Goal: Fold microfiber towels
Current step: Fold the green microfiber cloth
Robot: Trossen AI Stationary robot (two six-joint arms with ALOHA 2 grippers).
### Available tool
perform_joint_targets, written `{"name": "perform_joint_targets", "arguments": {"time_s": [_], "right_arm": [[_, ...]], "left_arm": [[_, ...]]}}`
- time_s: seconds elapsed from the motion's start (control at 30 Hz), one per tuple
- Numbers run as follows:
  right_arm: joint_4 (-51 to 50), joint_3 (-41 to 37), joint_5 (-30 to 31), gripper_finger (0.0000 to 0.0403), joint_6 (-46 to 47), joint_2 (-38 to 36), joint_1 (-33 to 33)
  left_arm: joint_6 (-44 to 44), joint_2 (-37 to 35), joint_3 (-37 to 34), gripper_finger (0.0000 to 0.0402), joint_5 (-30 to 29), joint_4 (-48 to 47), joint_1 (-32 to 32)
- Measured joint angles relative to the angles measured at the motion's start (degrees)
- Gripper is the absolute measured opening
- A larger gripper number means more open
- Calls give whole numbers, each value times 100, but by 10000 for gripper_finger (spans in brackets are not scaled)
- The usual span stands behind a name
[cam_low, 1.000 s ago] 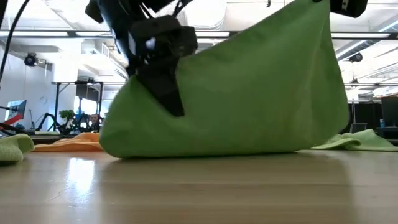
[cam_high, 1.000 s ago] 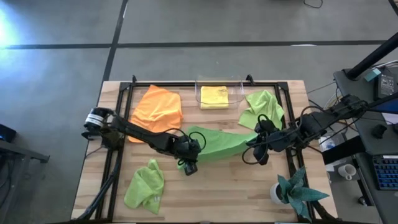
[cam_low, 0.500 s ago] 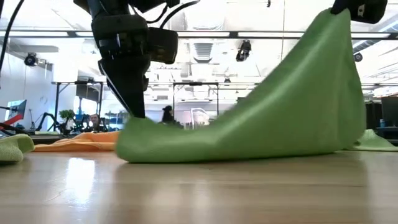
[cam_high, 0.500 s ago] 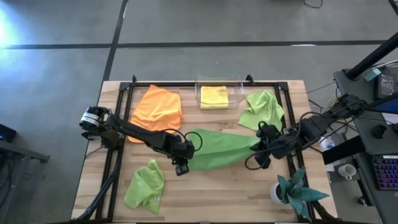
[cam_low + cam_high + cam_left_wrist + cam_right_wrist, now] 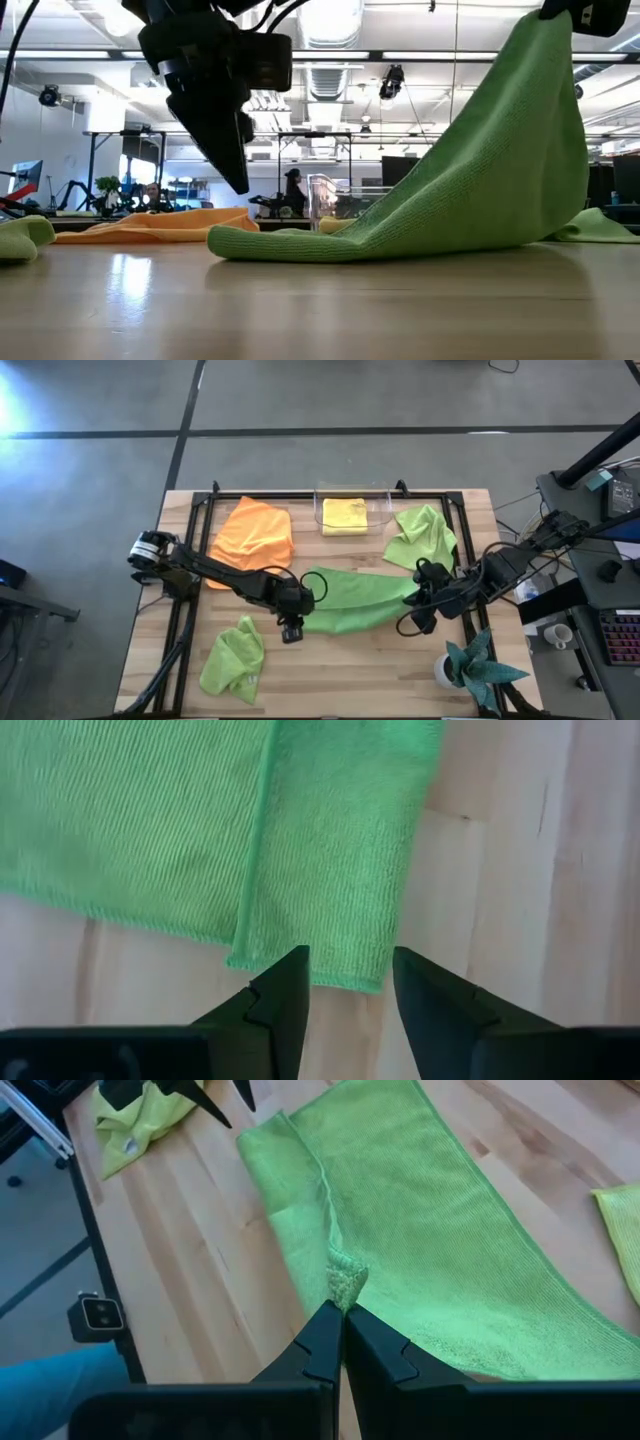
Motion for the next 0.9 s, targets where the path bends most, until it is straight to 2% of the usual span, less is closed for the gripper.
{"name": "perform_joint_targets", "arguments": {"time_s": [0.17, 0.53, 0.8, 0.9], "right_arm": [[7, -3, 0, 8, 0, 0, 0], [44, -5, 15, 8, -7, 2, 0], [47, -5, 15, 8, -9, 2, -2], [47, -7, 15, 8, -15, 2, -2]], "left_arm": [[662, -2, -32, 130, -78, -1, 5], [655, 150, -173, 130, -393, 64, 210], [657, 186, -179, 130, -341, 141, 493], [782, 186, -191, 130, -62, 179, 609]]}}
